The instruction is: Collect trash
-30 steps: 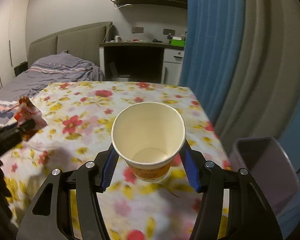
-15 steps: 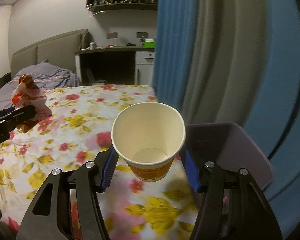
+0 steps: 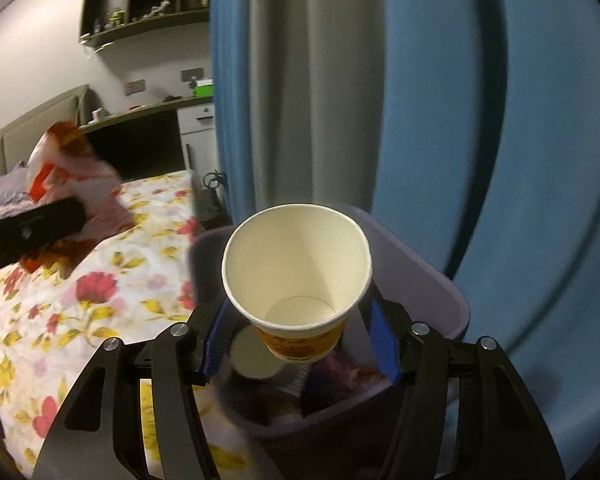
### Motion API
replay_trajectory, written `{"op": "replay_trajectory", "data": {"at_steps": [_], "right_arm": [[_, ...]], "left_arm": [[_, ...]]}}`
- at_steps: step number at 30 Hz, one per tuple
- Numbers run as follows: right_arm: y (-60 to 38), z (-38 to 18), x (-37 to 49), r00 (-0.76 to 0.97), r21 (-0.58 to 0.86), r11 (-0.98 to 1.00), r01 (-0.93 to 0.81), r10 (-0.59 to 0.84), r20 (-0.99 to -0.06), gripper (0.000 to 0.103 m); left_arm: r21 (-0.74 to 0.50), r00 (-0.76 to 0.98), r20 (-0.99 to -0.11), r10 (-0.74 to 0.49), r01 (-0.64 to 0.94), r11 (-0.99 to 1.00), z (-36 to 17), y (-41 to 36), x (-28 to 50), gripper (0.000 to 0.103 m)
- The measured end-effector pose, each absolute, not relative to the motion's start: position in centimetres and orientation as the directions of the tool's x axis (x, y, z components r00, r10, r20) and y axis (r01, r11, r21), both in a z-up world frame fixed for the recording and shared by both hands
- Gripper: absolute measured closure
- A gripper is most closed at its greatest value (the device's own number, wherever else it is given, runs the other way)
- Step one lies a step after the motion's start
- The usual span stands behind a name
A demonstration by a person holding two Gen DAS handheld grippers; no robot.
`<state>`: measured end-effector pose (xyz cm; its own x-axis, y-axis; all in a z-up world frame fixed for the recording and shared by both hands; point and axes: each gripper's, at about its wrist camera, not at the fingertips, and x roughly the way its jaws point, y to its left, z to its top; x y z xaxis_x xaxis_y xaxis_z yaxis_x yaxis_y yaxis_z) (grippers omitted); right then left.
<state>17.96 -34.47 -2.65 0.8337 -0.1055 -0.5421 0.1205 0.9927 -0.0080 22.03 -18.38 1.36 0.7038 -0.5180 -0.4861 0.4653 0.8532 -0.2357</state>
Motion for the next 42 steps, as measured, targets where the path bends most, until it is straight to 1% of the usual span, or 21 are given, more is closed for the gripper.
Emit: {"op": "replay_trajectory", "data": {"at_steps": [4,9,13,16,17,18,20,23,25,27,29,32,33,34,36,39,42], "right_arm": [[-35.7,-4.4,19.0,0.811,0.018,0.992,0.125,-0.092,-0.578,0.042],[-36.2,-5.7,19.8,0.793,0.029,0.992,0.122,-0.080,-0.603,0.041],[-36.6,-6.5,20.2,0.779,0.035,0.992,0.123,-0.075,-0.622,0.040],[-36.9,-6.8,20.3,0.769,0.038,0.992,0.122,-0.071,-0.635,0.038],[-37.2,-7.1,20.5,0.765,0.037,0.992,0.122,-0.070,-0.640,0.037],[-37.4,-7.2,20.4,0.762,0.038,0.992,0.121,-0.068,-0.644,0.033],[-37.5,-7.3,20.3,0.759,0.040,0.991,0.124,-0.069,-0.647,0.029],[-37.5,-7.2,20.3,0.756,0.032,0.991,0.130,-0.078,-0.650,0.024],[-37.5,-7.2,19.9,0.757,0.025,0.991,0.133,-0.085,-0.648,0.024],[-37.4,-6.9,19.4,0.764,0.006,0.990,0.139,-0.103,-0.637,0.018],[-37.0,-6.4,18.6,0.778,-0.007,0.989,0.145,-0.119,-0.617,0.016],[-36.3,-5.5,17.8,0.789,-0.023,0.987,0.157,-0.139,-0.598,0.012],[-36.0,-5.2,17.6,0.793,-0.029,0.987,0.160,-0.146,-0.591,0.007],[-35.6,-4.9,17.1,0.801,-0.035,0.986,0.163,-0.153,-0.578,0.006],[-34.9,-4.3,16.8,0.812,-0.045,0.985,0.164,-0.161,-0.560,0.006],[-33.7,-3.6,16.0,0.821,-0.049,0.987,0.150,-0.152,-0.550,0.006],[-32.6,-2.9,15.4,0.831,-0.029,0.990,0.138,-0.132,-0.541,0.006]], "left_arm": [[-0.295,0.634,-0.525,-0.568,0.490,0.820,-0.4,-21.9,24.7,0.059],[-0.370,0.560,-0.565,-0.606,0.485,0.792,-2.9,-23.7,27.3,0.057],[-0.426,0.514,-0.578,-0.634,0.472,0.772,-4.4,-24.5,28.5,0.055],[-0.443,0.498,-0.582,-0.644,0.470,0.764,-4.9,-25.1,29.1,0.045],[-0.449,0.489,-0.583,-0.649,0.472,0.759,-5.0,-25.2,29.2,0.041],[-0.457,0.482,-0.580,-0.657,0.475,0.752,-5.1,-25.3,29.4,0.035],[-0.454,0.492,-0.576,-0.653,0.472,0.756,-5.1,-25.2,29.6,0.028],[-0.431,0.523,-0.586,-0.620,0.447,0.784,-5.0,-24.6,29.3,0.026],[-0.418,0.540,-0.589,-0.601,0.433,0.798,-4.8,-23.9,29.2,0.023],[-0.386,0.575,-0.593,-0.564,0.411,0.826,-4.5,-22.8,28.5,0.019],[-0.357,0.606,-0.595,-0.528,0.389,0.849,-4.3,-21.7,27.7,0.015],[-0.287,0.669,-0.589,-0.453,0.350,0.892,-3.7,-20.1,25.9,0.013],[-0.259,0.691,-0.585,-0.425,0.338,0.905,-3.4,-19.6,25.1,0.012],[-0.223,0.714,-0.584,-0.386,0.316,0.922,-3.2,-19.0,24.4,0.011],[-0.183,0.750,-0.566,-0.342,0.290,0.939,-2.8,-17.8,23.1,0.006],[-0.125,0.795,-0.544,-0.269,0.240,0.963,-2.2,-16.1,21.2,0.006],[-0.092,0.820,-0.533,-0.209,0.189,0.978,-1.8,-14.4,19.3,0.006]]}}
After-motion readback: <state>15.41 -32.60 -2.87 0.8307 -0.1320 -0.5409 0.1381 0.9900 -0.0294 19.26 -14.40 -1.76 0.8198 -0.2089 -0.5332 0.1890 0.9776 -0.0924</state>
